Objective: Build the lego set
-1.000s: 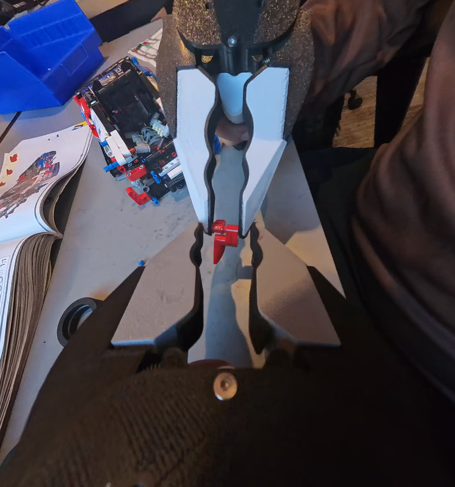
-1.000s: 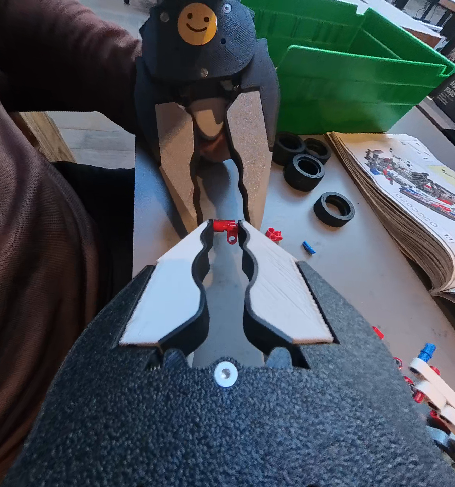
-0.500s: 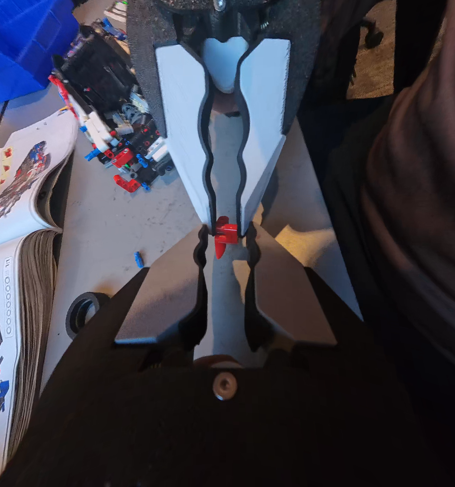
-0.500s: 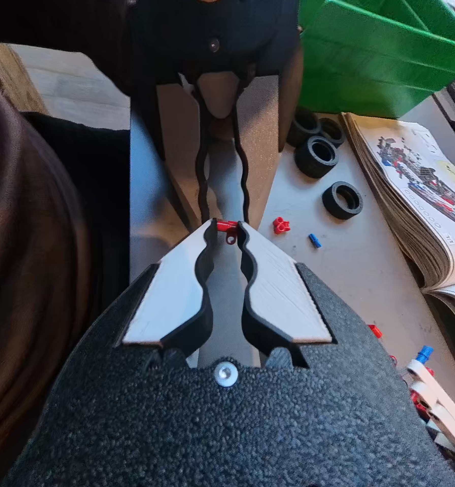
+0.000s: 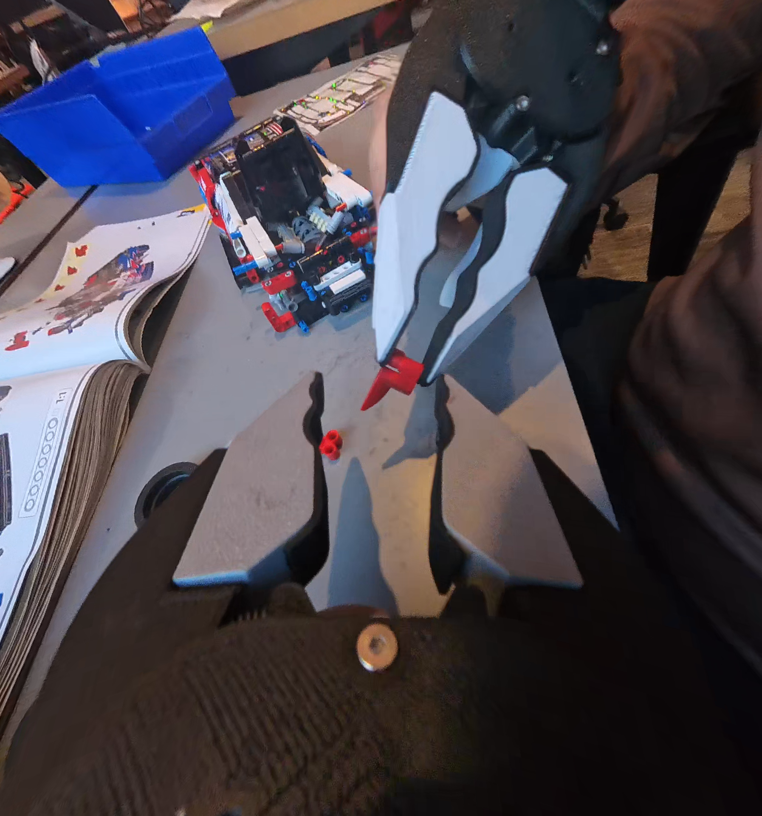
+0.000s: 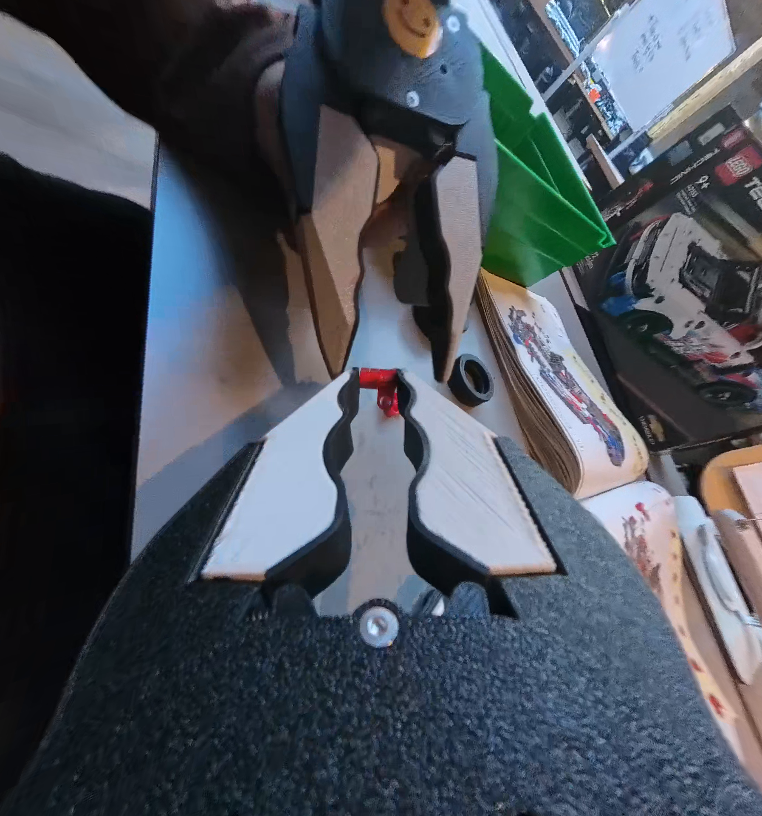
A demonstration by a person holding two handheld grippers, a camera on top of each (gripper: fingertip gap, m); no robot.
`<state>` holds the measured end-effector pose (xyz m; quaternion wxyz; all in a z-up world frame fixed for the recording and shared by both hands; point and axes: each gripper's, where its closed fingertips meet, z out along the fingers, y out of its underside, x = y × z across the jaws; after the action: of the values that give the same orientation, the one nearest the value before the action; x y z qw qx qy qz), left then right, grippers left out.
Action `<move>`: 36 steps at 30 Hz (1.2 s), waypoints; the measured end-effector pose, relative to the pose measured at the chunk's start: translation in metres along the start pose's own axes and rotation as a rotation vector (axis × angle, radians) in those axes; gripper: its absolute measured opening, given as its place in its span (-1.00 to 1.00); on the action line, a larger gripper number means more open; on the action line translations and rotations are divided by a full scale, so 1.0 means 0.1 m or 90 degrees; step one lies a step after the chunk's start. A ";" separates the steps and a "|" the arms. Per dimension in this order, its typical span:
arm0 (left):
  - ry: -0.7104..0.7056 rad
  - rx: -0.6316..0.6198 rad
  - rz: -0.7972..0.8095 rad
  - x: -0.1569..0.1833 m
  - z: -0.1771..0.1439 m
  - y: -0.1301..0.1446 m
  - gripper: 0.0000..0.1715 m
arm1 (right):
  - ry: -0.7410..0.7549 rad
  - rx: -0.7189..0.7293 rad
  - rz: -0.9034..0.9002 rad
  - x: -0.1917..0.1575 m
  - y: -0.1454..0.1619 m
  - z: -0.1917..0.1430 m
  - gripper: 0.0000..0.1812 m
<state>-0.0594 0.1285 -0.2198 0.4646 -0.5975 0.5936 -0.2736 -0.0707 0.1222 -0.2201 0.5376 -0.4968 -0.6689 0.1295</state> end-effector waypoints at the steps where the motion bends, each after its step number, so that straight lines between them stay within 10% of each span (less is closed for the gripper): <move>1: 0.002 -0.001 0.005 0.01 0.00 0.00 -0.47 | 0.007 -0.014 -0.019 0.00 0.03 0.01 -0.82; 16: -0.143 -0.034 0.050 -0.19 0.00 0.06 -0.62 | 0.026 -0.203 -0.128 -0.12 0.41 0.11 -0.81; 36: -0.154 -0.013 -0.002 -0.30 -0.06 0.05 -0.65 | 0.012 -0.155 -0.069 -0.09 0.32 0.06 -0.58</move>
<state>-0.0713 0.1568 -0.2145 0.5265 -0.6318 0.5348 -0.1941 -0.0592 0.1322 -0.2508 0.4858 -0.5230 -0.7002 0.0133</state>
